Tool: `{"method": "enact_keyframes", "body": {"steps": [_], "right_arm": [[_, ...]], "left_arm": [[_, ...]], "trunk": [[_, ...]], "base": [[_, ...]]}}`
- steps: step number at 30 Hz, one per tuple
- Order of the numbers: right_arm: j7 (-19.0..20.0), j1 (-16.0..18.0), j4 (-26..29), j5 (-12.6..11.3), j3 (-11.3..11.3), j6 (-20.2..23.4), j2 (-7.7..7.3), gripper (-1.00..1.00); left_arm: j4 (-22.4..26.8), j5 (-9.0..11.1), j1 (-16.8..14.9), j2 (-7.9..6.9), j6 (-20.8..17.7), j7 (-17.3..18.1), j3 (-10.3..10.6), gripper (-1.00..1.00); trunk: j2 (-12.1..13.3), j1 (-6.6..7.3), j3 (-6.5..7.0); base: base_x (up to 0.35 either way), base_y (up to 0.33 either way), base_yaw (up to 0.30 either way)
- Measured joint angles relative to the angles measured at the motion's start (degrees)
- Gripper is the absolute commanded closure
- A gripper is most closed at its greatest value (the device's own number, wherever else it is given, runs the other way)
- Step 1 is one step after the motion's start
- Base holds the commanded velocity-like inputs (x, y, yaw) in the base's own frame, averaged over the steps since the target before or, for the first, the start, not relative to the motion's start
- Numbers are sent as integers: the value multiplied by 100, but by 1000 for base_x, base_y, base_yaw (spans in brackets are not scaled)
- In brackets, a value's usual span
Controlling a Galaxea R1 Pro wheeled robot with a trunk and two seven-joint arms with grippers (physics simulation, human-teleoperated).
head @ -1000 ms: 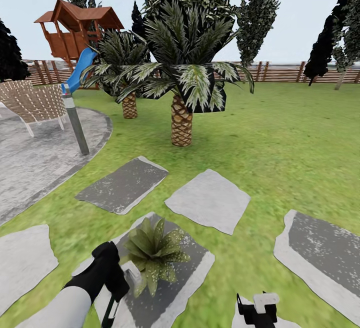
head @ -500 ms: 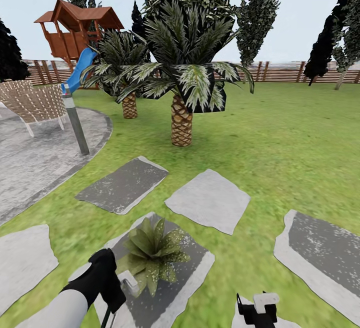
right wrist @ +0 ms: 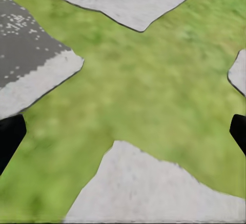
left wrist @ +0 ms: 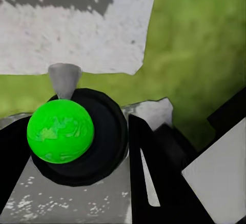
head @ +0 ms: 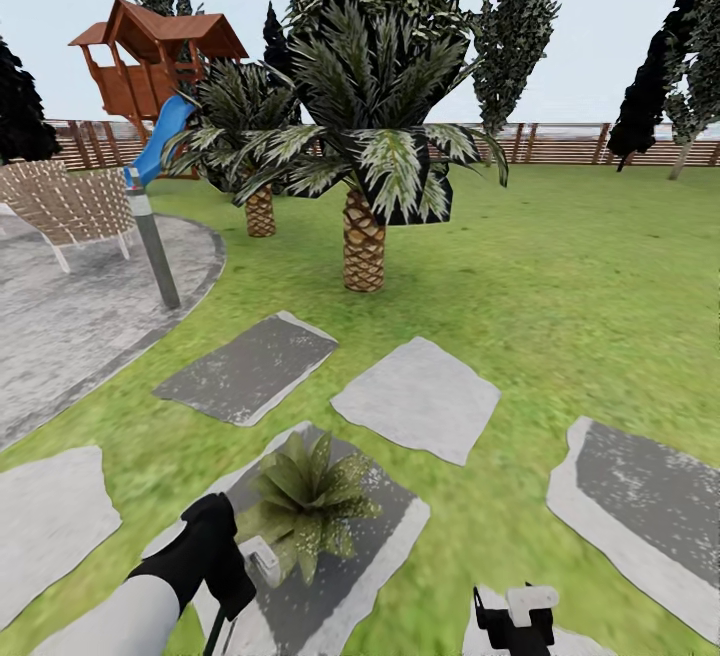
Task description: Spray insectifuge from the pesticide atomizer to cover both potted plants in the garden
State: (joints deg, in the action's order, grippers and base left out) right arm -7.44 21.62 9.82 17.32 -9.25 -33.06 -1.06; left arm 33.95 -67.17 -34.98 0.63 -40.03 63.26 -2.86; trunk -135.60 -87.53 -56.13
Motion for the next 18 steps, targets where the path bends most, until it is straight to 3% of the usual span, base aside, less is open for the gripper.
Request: {"method": "enact_keyframes", "body": {"steps": [8,13,18], "right_arm": [[-1,-1,0,0,0,0,0,-100],[0,-1,1,0,0,0,0,-100],[-1,1,1,0,0,0,0,-100]], "left_arm": [[7,-16,-39,212,-7,-1,37,100],[2,-49,-17,119,10,2,24,100],[-1,-16,32,-185,12,2,-9,100]], "trunk": [[0,2,0],[0,2,0],[0,2,0]], "base": [[57,86,0],[2,2,0],[0,0,0]]}}
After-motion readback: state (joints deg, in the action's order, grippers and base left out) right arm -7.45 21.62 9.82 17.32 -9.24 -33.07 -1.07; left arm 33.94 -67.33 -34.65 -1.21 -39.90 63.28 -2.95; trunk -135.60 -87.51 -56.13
